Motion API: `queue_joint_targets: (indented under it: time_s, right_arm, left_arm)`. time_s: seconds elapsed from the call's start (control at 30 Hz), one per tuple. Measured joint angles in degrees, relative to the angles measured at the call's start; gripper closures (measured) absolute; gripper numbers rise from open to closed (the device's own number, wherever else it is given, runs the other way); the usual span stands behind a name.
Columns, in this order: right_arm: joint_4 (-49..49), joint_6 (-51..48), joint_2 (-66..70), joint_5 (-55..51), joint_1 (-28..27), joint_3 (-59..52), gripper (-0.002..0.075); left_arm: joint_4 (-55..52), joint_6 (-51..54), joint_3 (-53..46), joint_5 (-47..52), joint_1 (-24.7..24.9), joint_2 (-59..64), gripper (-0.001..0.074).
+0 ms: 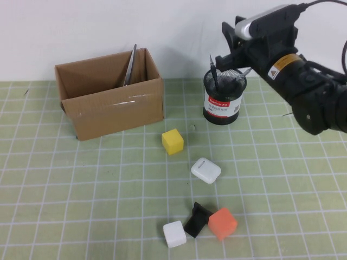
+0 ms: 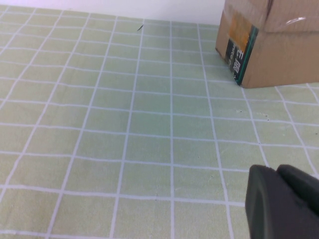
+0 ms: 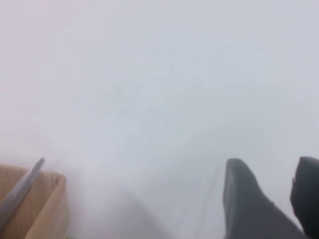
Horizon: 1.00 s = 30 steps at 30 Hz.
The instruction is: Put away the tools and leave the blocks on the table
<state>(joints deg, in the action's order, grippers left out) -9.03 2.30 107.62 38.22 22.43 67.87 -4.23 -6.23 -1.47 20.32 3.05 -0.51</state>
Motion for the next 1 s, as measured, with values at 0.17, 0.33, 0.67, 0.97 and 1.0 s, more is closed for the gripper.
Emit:
queue_joint_targets:
  time_s: [0.17,0.33,0.67,0.97,1.0]
  right_arm:
    - [0.21,-0.48,-5.15,-7.23,0.0,0.0,0.0544]
    - [0.21,-1.31,-15.52,-28.42,0.0,0.0,0.0543]
    - [0.64,-0.53,-39.04,-60.31,0.0,0.0,0.0652]
    - [0.67,1.66,-54.63,-88.13,0.0,0.0,0.073]
    - [0.53,1.77,-55.87,-90.46,0.0,0.0,0.073]
  left_arm:
    - [0.0,0.0,0.0,0.0,0.0,0.0,0.0738]
    - [0.0,0.0,0.0,0.0,0.0,0.0,0.0738]
    - [0.0,0.0,0.0,0.0,0.0,0.0,0.0738]
    - [0.0,0.0,0.0,0.0,0.0,0.0,0.0738]
    - [0.0,0.0,0.0,0.0,0.0,0.0,0.0738]
